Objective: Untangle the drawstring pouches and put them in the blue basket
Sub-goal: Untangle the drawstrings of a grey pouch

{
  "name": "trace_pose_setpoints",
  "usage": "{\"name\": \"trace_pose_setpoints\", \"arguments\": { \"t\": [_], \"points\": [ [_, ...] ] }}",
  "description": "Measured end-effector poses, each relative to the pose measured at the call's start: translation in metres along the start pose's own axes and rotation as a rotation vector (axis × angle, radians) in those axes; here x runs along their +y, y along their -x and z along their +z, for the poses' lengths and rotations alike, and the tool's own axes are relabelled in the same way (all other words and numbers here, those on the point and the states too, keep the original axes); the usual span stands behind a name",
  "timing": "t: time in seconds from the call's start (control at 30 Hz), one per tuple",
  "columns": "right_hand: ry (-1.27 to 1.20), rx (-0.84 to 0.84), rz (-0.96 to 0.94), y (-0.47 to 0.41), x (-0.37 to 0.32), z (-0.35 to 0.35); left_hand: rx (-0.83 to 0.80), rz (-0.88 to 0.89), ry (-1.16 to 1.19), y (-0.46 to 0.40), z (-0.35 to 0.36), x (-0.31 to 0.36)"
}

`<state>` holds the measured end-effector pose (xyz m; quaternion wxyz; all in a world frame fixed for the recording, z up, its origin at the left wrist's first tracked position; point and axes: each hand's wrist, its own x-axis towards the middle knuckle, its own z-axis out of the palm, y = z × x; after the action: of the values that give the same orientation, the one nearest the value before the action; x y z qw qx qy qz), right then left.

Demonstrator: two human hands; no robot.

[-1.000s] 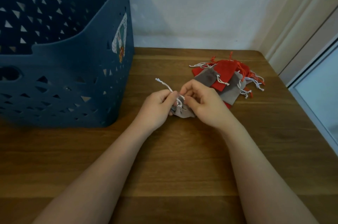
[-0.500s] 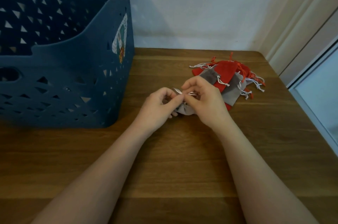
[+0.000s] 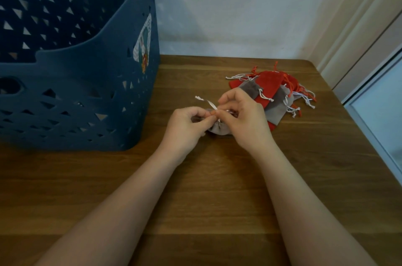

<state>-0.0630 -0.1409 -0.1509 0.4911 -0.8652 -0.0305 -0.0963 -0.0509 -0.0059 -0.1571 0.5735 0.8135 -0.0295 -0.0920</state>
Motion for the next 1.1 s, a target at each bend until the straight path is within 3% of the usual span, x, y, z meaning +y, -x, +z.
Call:
{"name": "trace_pose_setpoints", "arguments": {
  "t": [0.27, 0.47, 0.6, 0.8, 1.1],
  "points": [
    [0.292, -0.033, -0.098, 0.0, 0.0, 0.0, 0.079, 0.061, -0.066, -0.002, 0.005, -0.002],
    [0.53, -0.105, -0.123, -0.001, -0.006, 0.001, 0.102, 0.269, -0.29, -0.003, 0.002, -0.005],
    [0.363, -0.176, 0.049, -0.001, -0.008, 0.002, 0.142, 0.357, -0.4, -0.004, 0.002, -0.005],
    [-0.215, -0.265, 0.39, -0.003, -0.002, -0.004, 0.161, 0.442, -0.383, -0.004, 0.003, -0.009],
    [-0.53, -0.254, 0.52, -0.005, 0.005, -0.007, 0.179, 0.62, -0.41, -0.002, 0.003, -0.013]
  ]
}}
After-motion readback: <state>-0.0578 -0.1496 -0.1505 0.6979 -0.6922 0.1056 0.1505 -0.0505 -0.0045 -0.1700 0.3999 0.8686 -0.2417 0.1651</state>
